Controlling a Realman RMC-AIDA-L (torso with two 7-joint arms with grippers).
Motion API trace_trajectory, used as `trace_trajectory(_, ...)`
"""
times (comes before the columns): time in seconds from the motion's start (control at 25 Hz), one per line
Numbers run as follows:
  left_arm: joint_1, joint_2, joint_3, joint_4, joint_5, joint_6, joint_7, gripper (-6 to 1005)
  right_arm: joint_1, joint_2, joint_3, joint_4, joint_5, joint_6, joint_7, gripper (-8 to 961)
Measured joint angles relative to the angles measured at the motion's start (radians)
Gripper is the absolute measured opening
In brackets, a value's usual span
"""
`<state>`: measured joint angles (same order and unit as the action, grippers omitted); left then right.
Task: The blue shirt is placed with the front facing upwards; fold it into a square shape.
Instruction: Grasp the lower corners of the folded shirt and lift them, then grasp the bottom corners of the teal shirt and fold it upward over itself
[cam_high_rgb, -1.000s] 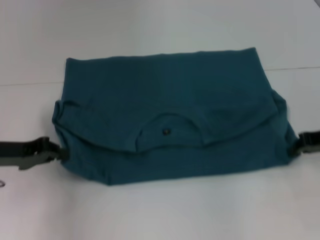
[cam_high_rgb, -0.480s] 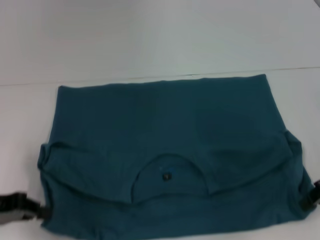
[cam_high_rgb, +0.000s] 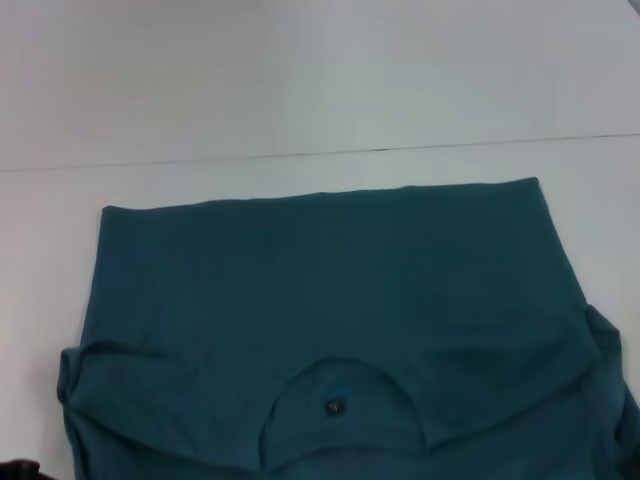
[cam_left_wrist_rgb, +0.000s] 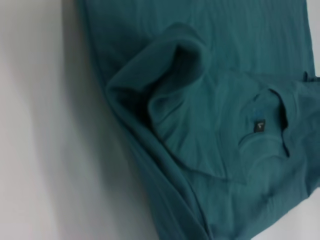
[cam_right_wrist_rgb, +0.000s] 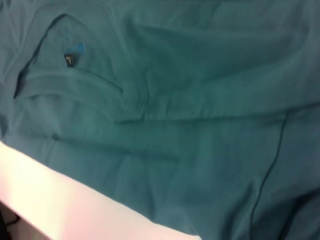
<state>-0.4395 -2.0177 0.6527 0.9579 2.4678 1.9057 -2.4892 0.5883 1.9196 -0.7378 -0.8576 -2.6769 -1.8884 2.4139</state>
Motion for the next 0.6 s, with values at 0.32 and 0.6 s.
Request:
trace_trajectory(0.32, -0.001, 0.006, -0.012, -0.007, 0.047, 0.041, 0.023, 0, -0.011, -0.004, 0.047, 0.009, 0.002, -0.039, -0.061, 17)
trace_trajectory(0.6, -0.011, 0.018, -0.020, -0.017, 0.048, 0.052, 0.029, 0, -0.009, -0.010, 0.097, 0.014, 0.007, -0.046, -0.082, 16)
